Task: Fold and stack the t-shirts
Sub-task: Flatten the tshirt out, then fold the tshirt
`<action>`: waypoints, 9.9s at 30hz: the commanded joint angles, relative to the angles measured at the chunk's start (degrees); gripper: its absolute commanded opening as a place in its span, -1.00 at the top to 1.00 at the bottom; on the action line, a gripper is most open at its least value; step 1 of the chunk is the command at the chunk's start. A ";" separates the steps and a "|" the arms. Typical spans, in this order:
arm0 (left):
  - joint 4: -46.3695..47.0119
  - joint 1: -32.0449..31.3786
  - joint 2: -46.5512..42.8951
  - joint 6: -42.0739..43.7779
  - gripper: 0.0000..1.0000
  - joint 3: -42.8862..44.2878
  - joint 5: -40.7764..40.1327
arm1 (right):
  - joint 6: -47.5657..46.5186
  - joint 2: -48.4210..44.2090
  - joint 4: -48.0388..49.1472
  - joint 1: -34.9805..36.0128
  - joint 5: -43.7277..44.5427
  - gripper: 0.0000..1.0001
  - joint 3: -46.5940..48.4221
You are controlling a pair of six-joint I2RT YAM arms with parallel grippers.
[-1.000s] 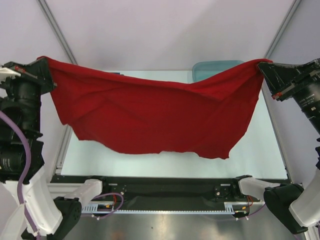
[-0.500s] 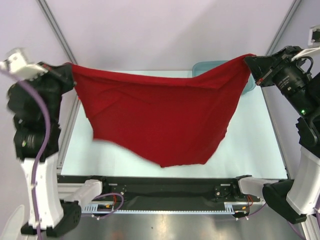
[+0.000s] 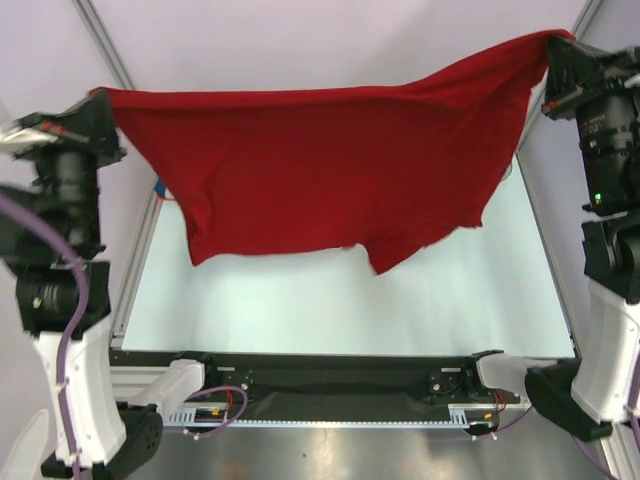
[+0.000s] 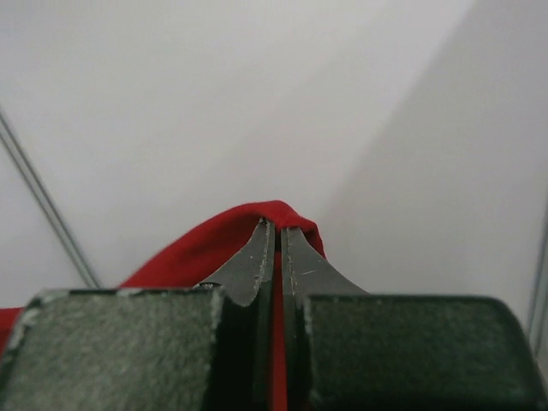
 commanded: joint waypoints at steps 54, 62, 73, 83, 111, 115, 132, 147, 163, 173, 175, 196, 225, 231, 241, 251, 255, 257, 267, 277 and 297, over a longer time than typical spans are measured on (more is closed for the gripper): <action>19.32 1.11 12.63 5.74 0.99 10.03 -4.43 | -10.49 7.38 28.11 -0.62 6.91 1.00 -1.77; 17.04 1.29 9.30 9.35 0.99 8.29 -6.54 | -10.06 3.25 26.88 -1.06 7.88 1.00 -5.02; 13.17 1.29 -2.55 8.82 0.99 -1.28 -10.14 | -7.60 -6.94 16.35 -1.06 7.70 1.00 -8.62; 10.61 1.20 -16.54 10.49 0.99 -4.89 -11.37 | -3.20 -18.54 6.57 -1.15 3.05 1.00 -10.02; 28.29 7.44 19.82 4.87 0.99 -47.28 -17.54 | 5.32 23.17 47.70 2.63 -2.40 1.00 -51.87; 21.79 8.84 39.21 4.60 0.99 -35.24 -14.46 | 5.76 33.99 47.01 2.28 -3.81 1.00 -44.41; 8.42 10.69 59.22 5.22 0.99 -11.66 -4.87 | 5.94 51.85 32.42 0.43 -9.43 1.00 -21.63; 8.59 10.69 33.75 0.12 0.99 -13.07 1.45 | 4.18 23.42 23.19 0.08 -5.05 1.00 -25.65; 5.88 10.69 -0.78 1.87 0.99 -11.31 0.32 | 4.52 -18.53 7.64 8.16 -3.10 1.00 -26.46; 0.33 6.48 -6.79 11.10 0.99 -1.12 -11.80 | 11.99 -18.38 -11.69 2.21 -14.17 1.00 -3.71; 0.33 4.81 -6.79 13.03 1.00 -0.59 -13.30 | 13.14 -17.23 -13.54 0.79 -16.55 1.00 -0.73; 17.90 7.52 10.78 9.27 0.99 -33.99 -7.61 | 15.88 -10.65 14.29 -1.33 -9.70 1.00 -43.86; 1.21 8.59 -7.92 5.48 0.99 -3.59 -6.01 | 16.66 -20.48 -11.87 0.53 -16.02 1.00 -8.02; -0.02 5.25 -10.39 10.13 0.99 -0.76 -10.84 | 19.46 -18.73 -16.10 -3.70 -19.72 1.00 1.58; 3.49 4.01 -2.75 11.98 1.00 -9.27 -9.36 | 21.85 -12.49 -3.81 -3.70 -17.88 1.00 -11.33; 20.35 4.28 13.77 11.98 0.99 -28.96 -8.38 | 19.12 -5.89 18.66 -3.70 -13.75 1.00 -39.61; 24.15 4.37 22.36 11.46 0.99 -34.15 -7.68 | 19.65 -3.88 24.93 -3.44 -12.51 1.00 -50.09; 25.20 4.45 25.63 11.28 0.99 -34.69 -7.59 | 19.30 -1.24 26.96 -3.44 -12.69 1.00 -54.30; 18.71 4.54 51.64 12.16 0.99 -16.79 -2.68 | 16.84 16.15 34.61 -3.44 -12.59 1.00 -54.61; 13.25 4.80 61.85 12.51 0.99 -5.77 -1.70 | 17.54 26.10 28.74 -3.17 -12.95 1.00 -47.47; -4.59 6.12 57.38 11.72 0.99 -7.26 -1.97 | 23.51 15.03 -0.36 -2.03 -16.03 1.00 -51.59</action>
